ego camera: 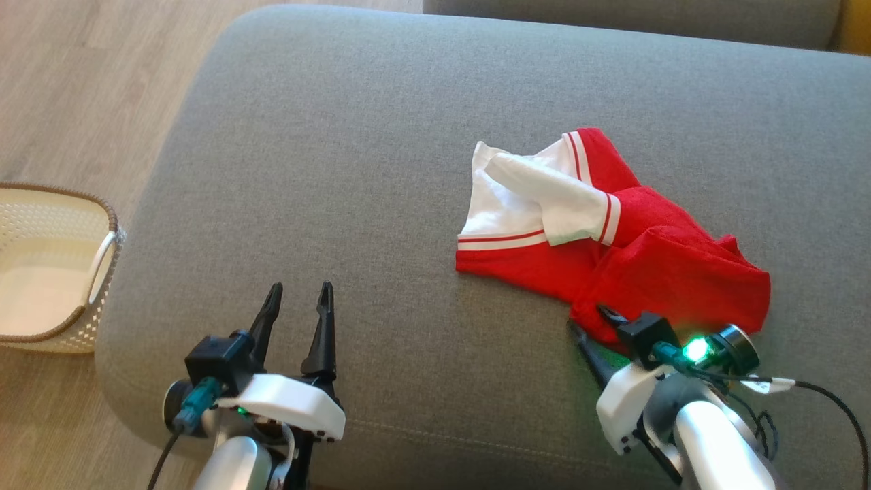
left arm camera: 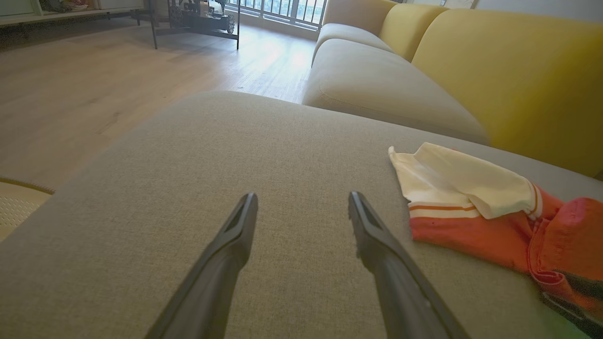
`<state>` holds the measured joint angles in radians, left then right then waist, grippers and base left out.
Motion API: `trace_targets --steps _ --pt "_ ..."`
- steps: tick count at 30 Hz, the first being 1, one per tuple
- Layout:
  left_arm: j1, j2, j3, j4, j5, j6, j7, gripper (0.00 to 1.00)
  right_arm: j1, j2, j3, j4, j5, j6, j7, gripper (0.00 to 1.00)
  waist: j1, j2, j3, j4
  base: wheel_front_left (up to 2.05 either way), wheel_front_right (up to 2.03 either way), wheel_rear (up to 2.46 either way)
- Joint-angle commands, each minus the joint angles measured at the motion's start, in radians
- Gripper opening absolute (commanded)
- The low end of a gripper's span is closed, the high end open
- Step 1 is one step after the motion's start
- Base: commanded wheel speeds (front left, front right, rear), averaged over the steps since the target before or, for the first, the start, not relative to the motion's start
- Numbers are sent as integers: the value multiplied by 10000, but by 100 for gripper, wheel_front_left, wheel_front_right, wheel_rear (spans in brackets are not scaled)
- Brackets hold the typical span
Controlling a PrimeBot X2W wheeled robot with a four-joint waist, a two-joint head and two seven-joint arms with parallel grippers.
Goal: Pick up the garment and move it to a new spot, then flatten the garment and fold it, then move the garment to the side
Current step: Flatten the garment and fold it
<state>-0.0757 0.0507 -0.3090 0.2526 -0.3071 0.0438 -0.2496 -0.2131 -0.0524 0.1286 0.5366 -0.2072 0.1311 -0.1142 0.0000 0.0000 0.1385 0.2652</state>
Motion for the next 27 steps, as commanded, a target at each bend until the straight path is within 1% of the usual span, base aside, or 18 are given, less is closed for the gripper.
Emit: trace_targets --steps 1,4,9,10,13,16,21,24,27 --pt "-509 -2 286 -272 -115 28 -122 100 -497 22 228 -225 91 -4 -213 0 0 0 -48 32 0 0 0" --pt "-477 -3 281 -253 -139 68 -122 100 -685 22 197 -294 419 -4 -618 0 0 0 -194 -17 0 0 0" --pt "-356 -3 193 -250 -184 108 -122 100 -1228 22 88 -927 1289 -4 -1100 0 0 0 -527 -237 0 0 0" --pt "-356 -3 193 -250 -184 108 -122 100 -1228 22 88 -927 1289 -4 -1100 0 0 0 -527 -237 0 0 0" --pt "-251 -4 154 -242 -193 150 -122 100 -1621 22 -173 -1638 1769 -4 -1257 0 0 0 -752 -421 0 0 0" --pt "-109 -4 169 -248 -194 196 -122 100 -1731 22 -988 -2372 2115 -4 -1300 0 0 0 -959 -645 0 0 0" --pt "57 -4 203 -302 -200 223 -122 100 -980 22 -3064 -2985 3005 -4 -962 0 0 0 -1146 -1081 0 0 0" --pt "96 -4 274 -363 -200 247 -122 100 -178 22 -4079 -2824 3653 -4 -764 0 0 0 -1149 -1444 0 0 0" --pt "73 -4 327 -385 -170 226 -122 100 550 22 -4600 -2273 3775 -4 -750 0 0 0 -1094 -1797 0 0 0"
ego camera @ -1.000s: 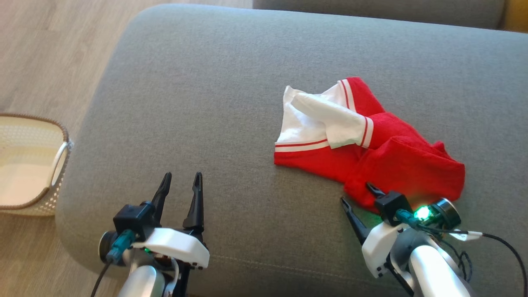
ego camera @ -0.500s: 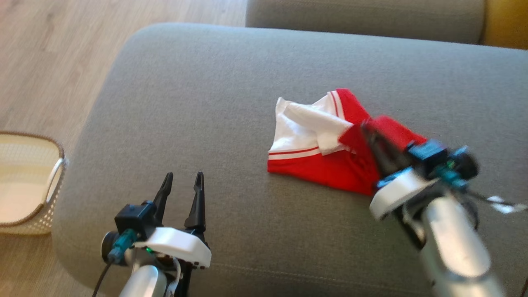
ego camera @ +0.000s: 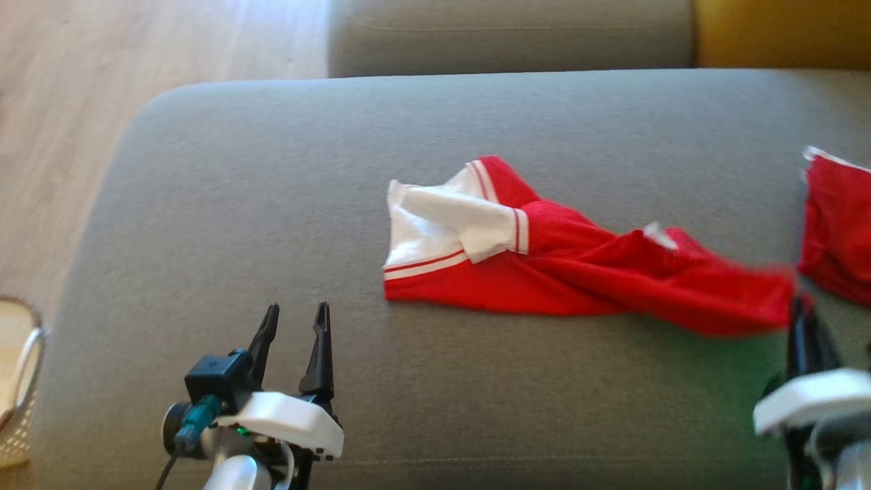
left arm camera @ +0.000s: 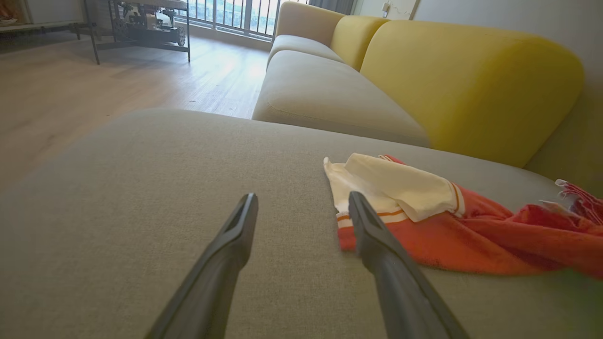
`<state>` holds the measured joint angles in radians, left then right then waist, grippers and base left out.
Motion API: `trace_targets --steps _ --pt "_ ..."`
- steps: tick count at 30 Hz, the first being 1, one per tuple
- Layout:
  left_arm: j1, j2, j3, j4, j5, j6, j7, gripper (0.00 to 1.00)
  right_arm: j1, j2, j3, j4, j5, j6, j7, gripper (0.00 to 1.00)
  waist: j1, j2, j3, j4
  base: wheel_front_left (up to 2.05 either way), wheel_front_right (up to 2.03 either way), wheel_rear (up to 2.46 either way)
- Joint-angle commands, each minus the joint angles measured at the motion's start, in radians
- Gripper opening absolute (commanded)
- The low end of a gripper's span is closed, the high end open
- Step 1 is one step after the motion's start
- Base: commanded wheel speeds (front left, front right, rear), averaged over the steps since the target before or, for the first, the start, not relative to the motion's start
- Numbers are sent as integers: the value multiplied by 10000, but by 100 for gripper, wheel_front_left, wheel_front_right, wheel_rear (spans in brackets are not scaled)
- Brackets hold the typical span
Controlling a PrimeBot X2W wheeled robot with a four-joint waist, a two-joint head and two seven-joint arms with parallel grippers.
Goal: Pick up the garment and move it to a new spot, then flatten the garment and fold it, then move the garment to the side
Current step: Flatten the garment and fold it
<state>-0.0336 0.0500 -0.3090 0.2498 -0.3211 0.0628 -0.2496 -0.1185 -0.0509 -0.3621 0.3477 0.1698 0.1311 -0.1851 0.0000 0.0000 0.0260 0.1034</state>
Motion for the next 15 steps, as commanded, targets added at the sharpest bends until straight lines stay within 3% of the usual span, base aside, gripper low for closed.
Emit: trace_targets --steps 1,2,3,4,9,15 --pt "-367 3 344 -361 -25 31 -122 100 -215 7 313 -145 107 -4 -43 0 0 0 51 -293 0 0 0" --pt "-384 3 365 -368 -15 29 -122 100 -66 7 375 127 189 -4 -26 0 0 0 70 -413 0 0 0" --pt "-431 3 391 -376 10 13 -122 100 81 7 564 620 303 -4 -58 55 0 0 120 -615 0 0 0" --pt "-462 3 394 -369 22 -2 -122 100 70 7 693 809 393 -4 -118 100 0 0 140 -695 0 0 0" --pt "-578 3 405 -327 55 -31 -122 100 -347 7 1668 853 448 -4 -482 100 0 0 173 -961 0 0 0" --pt "-632 3 381 -320 11 -20 -122 100 -653 7 3306 -631 -157 -4 -676 100 0 0 38 -922 0 0 0"
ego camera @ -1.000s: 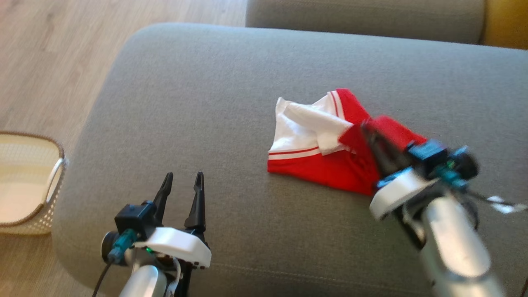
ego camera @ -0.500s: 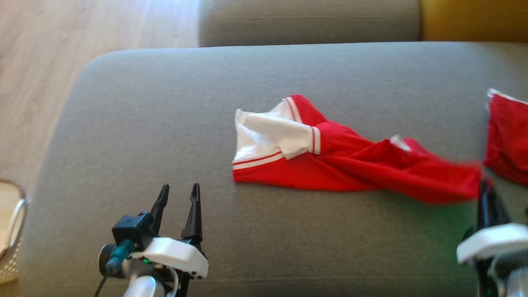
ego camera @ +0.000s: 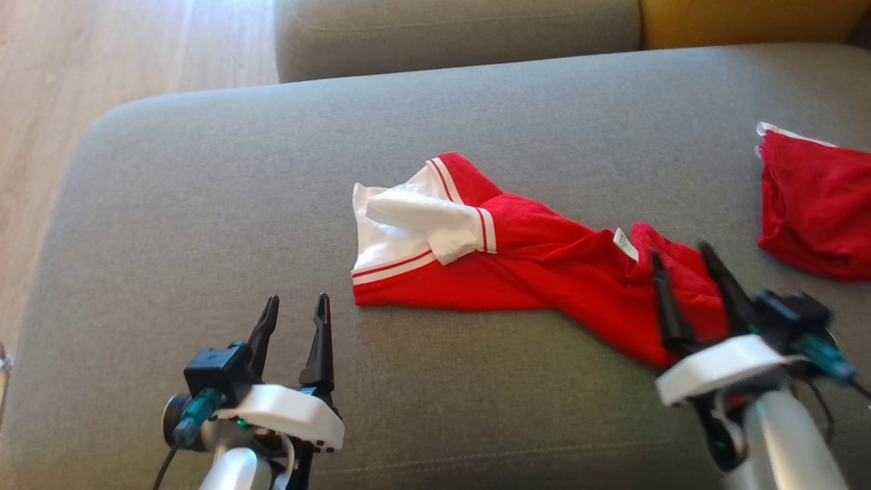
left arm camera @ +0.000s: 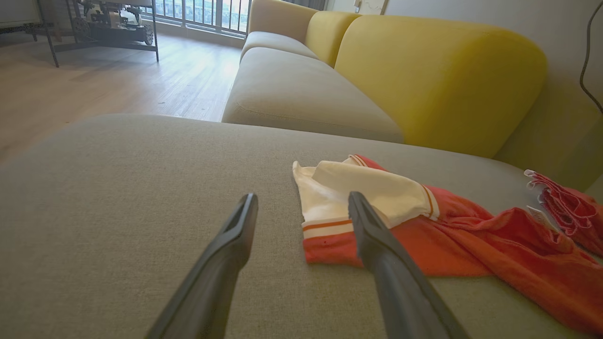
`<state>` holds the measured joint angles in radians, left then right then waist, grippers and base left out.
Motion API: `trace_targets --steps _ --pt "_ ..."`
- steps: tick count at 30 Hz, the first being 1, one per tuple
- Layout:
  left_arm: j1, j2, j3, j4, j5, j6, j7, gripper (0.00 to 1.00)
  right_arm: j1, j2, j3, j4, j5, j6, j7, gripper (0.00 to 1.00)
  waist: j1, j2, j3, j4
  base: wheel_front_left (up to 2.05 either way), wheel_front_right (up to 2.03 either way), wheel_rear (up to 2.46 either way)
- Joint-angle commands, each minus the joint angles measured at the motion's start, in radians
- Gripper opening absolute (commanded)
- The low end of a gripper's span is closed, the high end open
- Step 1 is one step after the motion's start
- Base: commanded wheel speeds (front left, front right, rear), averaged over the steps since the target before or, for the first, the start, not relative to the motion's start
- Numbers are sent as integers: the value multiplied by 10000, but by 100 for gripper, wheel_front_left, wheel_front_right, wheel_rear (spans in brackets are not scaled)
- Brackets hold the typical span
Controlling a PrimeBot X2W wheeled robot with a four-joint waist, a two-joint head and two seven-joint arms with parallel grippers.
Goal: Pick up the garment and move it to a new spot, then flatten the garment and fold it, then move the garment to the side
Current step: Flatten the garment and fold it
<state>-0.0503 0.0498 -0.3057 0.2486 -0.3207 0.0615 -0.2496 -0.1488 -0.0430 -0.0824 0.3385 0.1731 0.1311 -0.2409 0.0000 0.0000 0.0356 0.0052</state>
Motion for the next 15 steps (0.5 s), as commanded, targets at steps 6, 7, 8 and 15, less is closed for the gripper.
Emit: trace_targets --steps 6,7,8,15 --pt "-367 5 387 -348 -28 72 -122 100 101 -72 1957 -1589 -1174 -4 -1 100 0 0 -283 423 0 0 0" --pt "-336 5 392 -346 -19 69 -122 100 210 -72 2087 -1618 -1332 -4 56 100 0 0 -304 499 0 0 0" --pt "-301 5 383 -334 0 61 -122 100 326 -72 2175 -1633 -1430 -4 84 100 0 0 -329 586 0 0 0" --pt "45 5 155 -301 88 71 -122 100 831 -72 2297 -1384 -1641 -4 72 100 0 0 -368 979 0 0 0"
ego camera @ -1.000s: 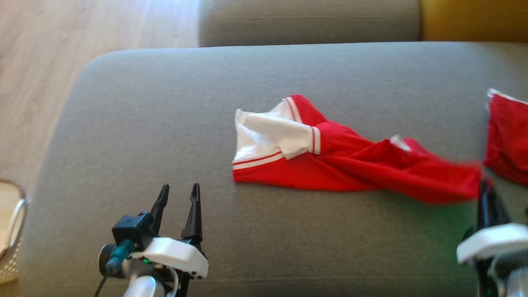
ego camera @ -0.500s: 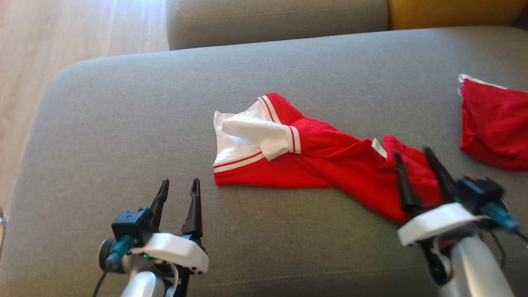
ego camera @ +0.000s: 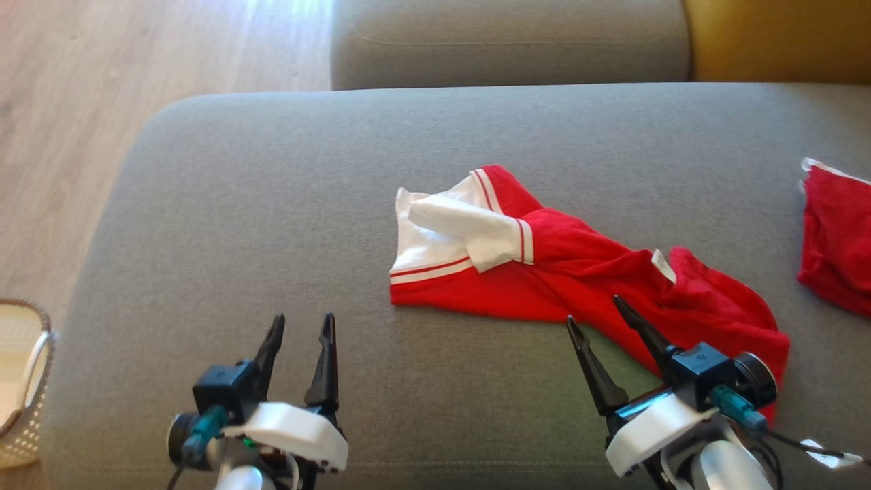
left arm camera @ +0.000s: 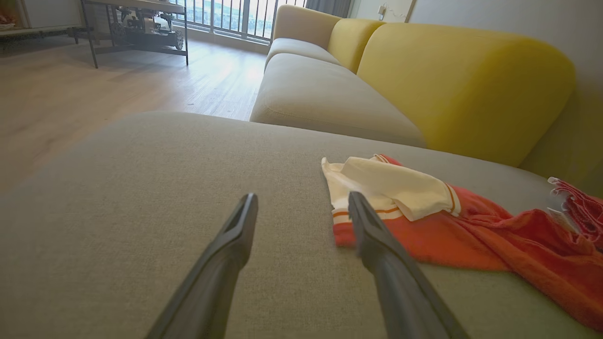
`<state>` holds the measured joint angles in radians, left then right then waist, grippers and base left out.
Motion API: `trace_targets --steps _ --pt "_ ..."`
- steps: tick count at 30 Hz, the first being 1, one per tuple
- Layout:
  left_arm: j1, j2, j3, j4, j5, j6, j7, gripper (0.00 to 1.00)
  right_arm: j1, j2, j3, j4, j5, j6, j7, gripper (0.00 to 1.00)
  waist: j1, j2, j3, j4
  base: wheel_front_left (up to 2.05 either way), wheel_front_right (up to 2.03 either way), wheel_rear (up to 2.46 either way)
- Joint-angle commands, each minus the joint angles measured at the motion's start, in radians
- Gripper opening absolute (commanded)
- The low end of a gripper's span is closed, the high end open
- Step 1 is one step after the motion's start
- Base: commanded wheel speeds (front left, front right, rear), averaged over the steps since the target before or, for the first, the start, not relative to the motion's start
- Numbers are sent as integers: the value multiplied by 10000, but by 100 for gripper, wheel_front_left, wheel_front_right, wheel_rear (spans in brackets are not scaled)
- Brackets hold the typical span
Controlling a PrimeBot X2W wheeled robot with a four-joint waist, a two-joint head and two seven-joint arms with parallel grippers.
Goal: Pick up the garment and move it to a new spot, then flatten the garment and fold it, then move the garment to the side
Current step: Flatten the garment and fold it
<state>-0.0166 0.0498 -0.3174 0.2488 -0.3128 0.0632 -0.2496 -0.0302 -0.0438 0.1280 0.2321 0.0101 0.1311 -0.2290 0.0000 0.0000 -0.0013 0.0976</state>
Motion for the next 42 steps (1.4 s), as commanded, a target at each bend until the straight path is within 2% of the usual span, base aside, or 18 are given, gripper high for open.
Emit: trace_targets --steps 1,7,12,21,27,28,29,35,42 --pt "-264 5 248 -314 -17 72 -122 100 -343 -64 166 -292 -2 -4 -60 100 0 0 3 105 0 0 0" --pt "-346 5 115 -401 -46 96 -122 100 -799 -64 67 -148 -210 -4 51 100 0 0 238 452 0 0 0" --pt "-608 5 25 -407 -1 6 -122 100 -1903 -64 0 410 -544 -4 417 100 0 0 809 872 0 0 0" --pt "-1118 5 -377 -260 -223 -106 -122 100 -4460 -64 -670 2972 -1122 -4 845 100 0 0 1871 1782 0 0 0" --pt "-1387 5 -536 -227 -417 -56 -122 100 -5502 -64 -783 4686 -1561 -4 869 100 0 0 2188 2189 0 0 0" --pt "-1401 5 -551 -219 -430 -53 -122 100 -5616 -65 -783 4927 -1570 -4 869 53 0 0 2203 2223 0 0 0" --pt "-1409 5 -561 -209 -439 -50 -122 100 -5717 -67 -771 5116 -1612 -4 812 0 0 0 2208 2245 0 0 0" --pt "-1450 5 -557 -129 -496 -16 -122 100 -6224 -86 -790 5795 -1782 -4 289 0 0 0 2144 2275 0 0 0" --pt "-1449 5 -587 -140 -549 31 -122 100 -6973 -72 -539 5416 -1415 -4 -167 0 0 0 1965 2168 0 0 0"
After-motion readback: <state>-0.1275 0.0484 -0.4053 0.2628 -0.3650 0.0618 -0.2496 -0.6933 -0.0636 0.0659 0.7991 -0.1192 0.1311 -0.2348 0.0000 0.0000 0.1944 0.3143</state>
